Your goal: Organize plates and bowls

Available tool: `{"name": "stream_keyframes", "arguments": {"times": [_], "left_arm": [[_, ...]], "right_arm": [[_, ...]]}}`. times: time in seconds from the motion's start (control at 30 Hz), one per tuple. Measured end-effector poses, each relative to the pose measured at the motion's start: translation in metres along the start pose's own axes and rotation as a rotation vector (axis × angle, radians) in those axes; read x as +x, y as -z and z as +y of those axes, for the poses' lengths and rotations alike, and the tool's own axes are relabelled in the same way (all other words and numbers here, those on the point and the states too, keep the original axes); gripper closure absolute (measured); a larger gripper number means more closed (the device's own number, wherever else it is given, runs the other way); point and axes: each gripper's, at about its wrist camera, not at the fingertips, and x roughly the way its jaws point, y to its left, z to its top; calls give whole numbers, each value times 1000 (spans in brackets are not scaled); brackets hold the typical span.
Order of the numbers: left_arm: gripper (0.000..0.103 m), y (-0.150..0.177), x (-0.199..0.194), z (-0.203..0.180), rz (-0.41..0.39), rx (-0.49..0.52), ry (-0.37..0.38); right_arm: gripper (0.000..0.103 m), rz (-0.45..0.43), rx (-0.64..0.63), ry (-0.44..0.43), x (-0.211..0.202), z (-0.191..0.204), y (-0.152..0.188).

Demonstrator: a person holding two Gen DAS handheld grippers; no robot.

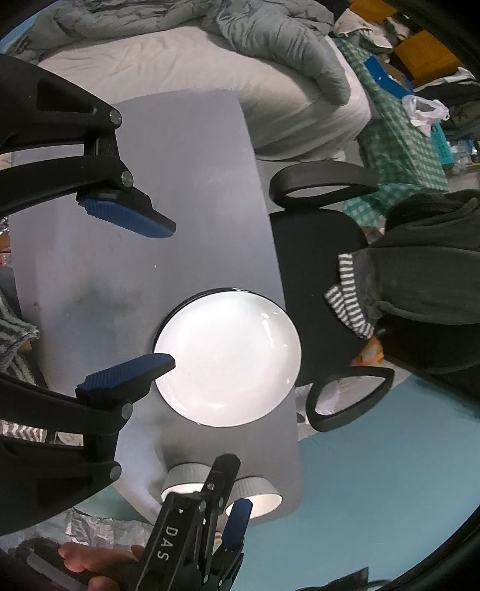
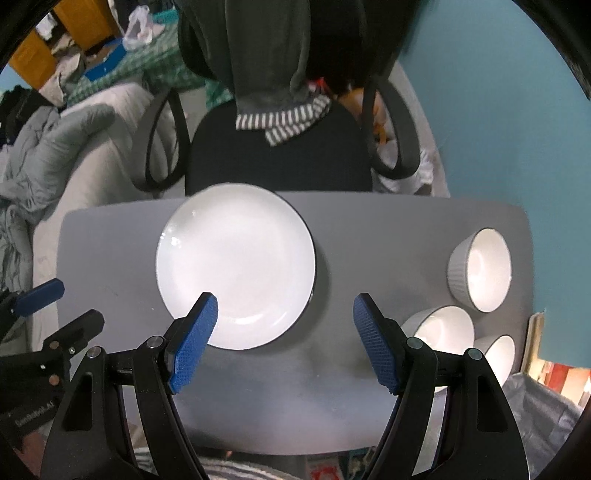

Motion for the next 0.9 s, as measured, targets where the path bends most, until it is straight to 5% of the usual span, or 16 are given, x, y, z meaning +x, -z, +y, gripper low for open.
{"name": "stream_keyframes", "arguments": {"times": [0.57, 0.9], "left_arm": [[30, 16, -67, -10, -120, 116, 58], [29, 25, -80, -34, -112, 154, 128]], "right_arm": [[28, -168, 105, 36, -81, 1, 40], [28, -212, 203, 38, -111, -22, 67]]}}
